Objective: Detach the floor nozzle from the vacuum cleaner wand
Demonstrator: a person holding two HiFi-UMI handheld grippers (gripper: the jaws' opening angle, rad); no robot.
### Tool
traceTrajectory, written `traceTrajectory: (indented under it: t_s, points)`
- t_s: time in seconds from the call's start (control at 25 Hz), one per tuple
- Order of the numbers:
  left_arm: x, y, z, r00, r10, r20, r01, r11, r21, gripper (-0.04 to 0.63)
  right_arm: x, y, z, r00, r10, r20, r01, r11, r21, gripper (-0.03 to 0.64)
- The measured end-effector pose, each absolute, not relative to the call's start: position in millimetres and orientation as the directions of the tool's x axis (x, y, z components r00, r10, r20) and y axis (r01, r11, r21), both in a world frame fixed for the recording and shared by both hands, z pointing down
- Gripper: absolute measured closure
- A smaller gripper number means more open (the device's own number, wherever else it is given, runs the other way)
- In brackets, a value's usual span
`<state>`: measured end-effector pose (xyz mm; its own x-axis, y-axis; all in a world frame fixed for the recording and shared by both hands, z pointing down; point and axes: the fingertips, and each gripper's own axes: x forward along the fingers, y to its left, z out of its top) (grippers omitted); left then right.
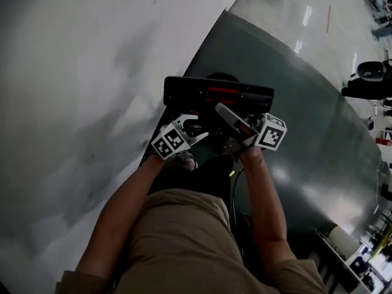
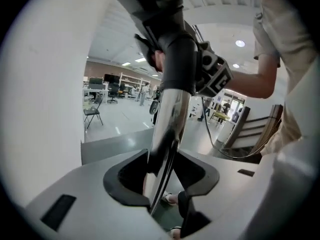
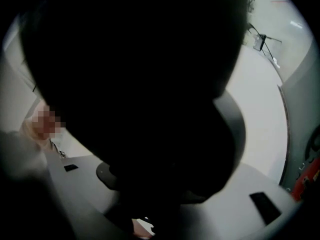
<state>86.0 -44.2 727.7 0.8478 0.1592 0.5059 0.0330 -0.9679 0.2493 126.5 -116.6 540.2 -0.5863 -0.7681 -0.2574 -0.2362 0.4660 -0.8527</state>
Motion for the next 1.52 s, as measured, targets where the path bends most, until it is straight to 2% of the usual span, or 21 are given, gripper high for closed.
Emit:
traceTrajectory:
  t_s: [0.2,0.32,0.44,0.52,0.64,0.76,0.88,0.96,1.04,1.08,1.12,1.16,1.24,1.32,1.44,1.52]
  points:
    - [87.3,-40.2,728.2,0.871,0.178,0.457,0.070,-0.967,0.244,0.428,117.6,-126.6,544.1,-0.657,-0.728,-0.194,-0.194,0.412,-0.890,0.368]
    - [81.1,-34.6,733.5,0.855,0.178,0.487,0.089,-0.976,0.200,0.431,118.4,-119.4,553.9,-0.658,-0.715,-0.235,-0.141,0.424,-0.894,0.368]
    - [74.9,-15.4,750.2,0.804,0.181,0.567,0.104,-0.981,0.165,0.443,105.6,-114.4,569.2,-0.761,-0.573,-0.303,0.001,0.466,-0.885,0.368]
    - [78.3,-15.9,756.1,0.830,0.170,0.531,0.086,-0.980,0.180,0.443,101.1,-116.7,566.2,-0.789,-0.549,-0.275,-0.027,0.480,-0.877,0.368]
    - [82.6,-32.0,752.9,0.854,0.152,0.498,0.071,-0.981,0.178,0.442,121.3,-117.0,556.7,-0.690,-0.676,-0.258,-0.147,0.480,-0.865,0.368]
    - [89.3,-29.0,734.4,0.846,0.154,0.510,0.085,-0.984,0.157,0.443,133.7,-118.7,548.9,-0.697,-0.673,-0.247,-0.114,0.444,-0.889,0.368]
    - [97.5,-40.1,725.1,0.861,0.123,0.494,0.044,-0.985,0.169,0.446,129.7,-137.7,534.7,-0.736,-0.636,-0.232,-0.105,0.445,-0.889,0.368]
    - [88.9,-34.8,737.6,0.844,0.122,0.522,0.043,-0.986,0.162,0.446,131.7,-129.7,529.7,-0.700,-0.640,-0.316,-0.057,0.491,-0.869,0.368]
    - [56.2,-10.0,765.0,0.805,0.147,0.575,0.070,-0.985,0.155,0.447,158.9,-110.3,501.4,-0.565,-0.638,-0.523,0.098,0.578,-0.810,0.370]
    - [33.8,-5.5,778.7,0.808,0.134,0.573,0.048,-0.986,0.162,0.446,179.5,-107.6,481.2,-0.491,-0.627,-0.605,0.140,0.629,-0.765,0.370]
    - [11.8,-10.6,790.8,0.823,0.095,0.559,-0.008,-0.984,0.179,0.446,196.6,-111.2,460.8,-0.463,-0.612,-0.642,0.120,0.674,-0.729,0.370]
    - [-6.3,-21.8,800.8,0.839,0.043,0.542,-0.082,-0.976,0.204,0.446,206.7,-118.5,441.2,-0.488,-0.598,-0.636,0.053,0.707,-0.706,0.370]
    - [-23.9,-50.3,802.8,0.856,-0.056,0.514,-0.225,-0.935,0.273,0.444,213.5,-135.1,403.4,-0.597,-0.585,-0.549,-0.112,0.739,-0.665,0.370]
    - [-34.6,-80.0,790.8,0.846,-0.169,0.505,-0.367,-0.872,0.323,0.432,209.7,-143.7,379.2,-0.673,-0.573,-0.467,-0.193,0.746,-0.637,0.370]
    - [-81.3,-100.7,820.9,0.785,-0.354,0.508,-0.569,-0.737,0.366,0.419,168.4,-121.2,427.4,-0.710,-0.566,-0.418,-0.183,0.722,-0.667,0.370]
    - [-108.1,-111.1,822.1,0.743,-0.424,0.518,-0.647,-0.655,0.391,0.416,144.6,-108.1,451.4,-0.701,-0.583,-0.410,-0.149,0.682,-0.716,0.370]
